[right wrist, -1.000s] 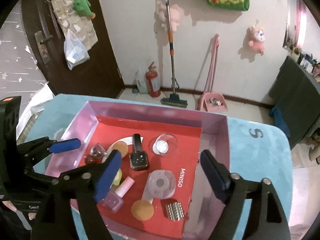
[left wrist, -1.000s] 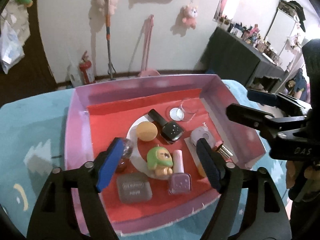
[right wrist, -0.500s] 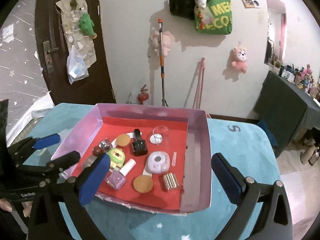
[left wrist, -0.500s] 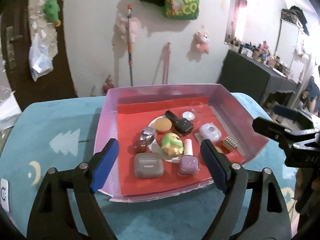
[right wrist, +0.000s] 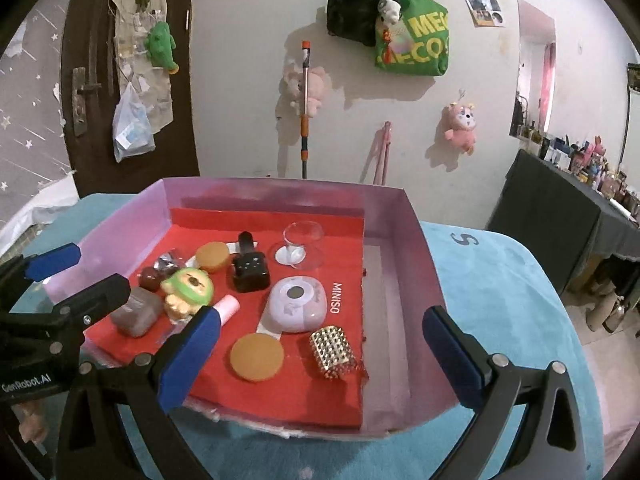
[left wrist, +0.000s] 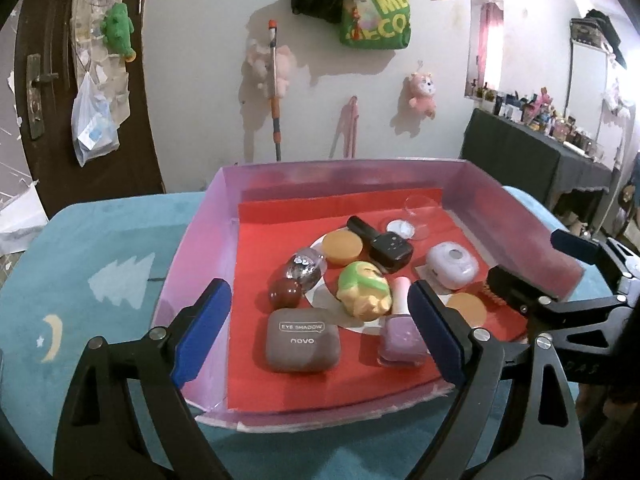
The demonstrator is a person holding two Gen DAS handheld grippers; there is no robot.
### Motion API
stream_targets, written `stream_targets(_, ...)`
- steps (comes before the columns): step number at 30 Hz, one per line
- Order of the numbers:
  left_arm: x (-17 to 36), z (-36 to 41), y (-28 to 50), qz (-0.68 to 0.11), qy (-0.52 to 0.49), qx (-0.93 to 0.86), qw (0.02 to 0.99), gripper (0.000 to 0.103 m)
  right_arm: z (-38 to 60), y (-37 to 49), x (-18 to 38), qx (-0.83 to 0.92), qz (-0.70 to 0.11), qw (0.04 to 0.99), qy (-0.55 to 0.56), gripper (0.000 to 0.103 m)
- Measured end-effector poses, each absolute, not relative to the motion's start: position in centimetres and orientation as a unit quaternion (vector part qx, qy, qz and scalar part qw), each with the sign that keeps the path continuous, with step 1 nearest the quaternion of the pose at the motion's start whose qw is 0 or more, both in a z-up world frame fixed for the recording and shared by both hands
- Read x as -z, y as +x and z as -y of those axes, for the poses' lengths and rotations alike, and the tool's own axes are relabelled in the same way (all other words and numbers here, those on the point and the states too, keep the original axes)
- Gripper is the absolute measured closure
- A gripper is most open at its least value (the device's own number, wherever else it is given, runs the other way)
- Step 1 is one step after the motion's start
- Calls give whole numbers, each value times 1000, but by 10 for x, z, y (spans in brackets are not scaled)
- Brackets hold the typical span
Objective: Organize rigid objects
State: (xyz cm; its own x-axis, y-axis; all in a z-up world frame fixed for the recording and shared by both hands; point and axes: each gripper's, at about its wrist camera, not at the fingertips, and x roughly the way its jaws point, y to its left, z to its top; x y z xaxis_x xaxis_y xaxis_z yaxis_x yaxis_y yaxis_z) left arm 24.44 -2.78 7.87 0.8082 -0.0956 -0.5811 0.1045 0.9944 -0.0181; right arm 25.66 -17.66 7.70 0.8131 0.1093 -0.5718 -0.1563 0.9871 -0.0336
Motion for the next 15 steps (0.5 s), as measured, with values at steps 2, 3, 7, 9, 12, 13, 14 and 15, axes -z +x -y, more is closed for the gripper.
stream_targets(2,-73,26,249,-309,4,50,950,13,178,261,-74,-71,-299,951,-35,0)
stream_targets(3,-70,25,251,-311,2,48,949,13,179,262,-73,-71,-299,951,-32,0)
stream_targets(7,-66,27,253,-311,15,36,949,13,180,261,-68,-58,-290,954,-40,0)
stream_targets(9,-67,27,251,-307,12,39,951,13,184,260,-69,-57,-284,957,-31,0)
stream_targets(12,-66,26,252,-306,5,36,951,13,188,261,-70,-62,-283,957,-18,0)
stream_targets(13,-66,25,252,-306,5,33,951,13,188,261,-70,-62,-283,957,-19,0)
stream_targets(14,-65,26,253,-306,5,32,951,13,188,260,-70,-62,-282,957,-21,0)
stream_targets(15,-66,26,253,-306,4,32,952,13,189,261,-69,-61,-283,957,-23,0)
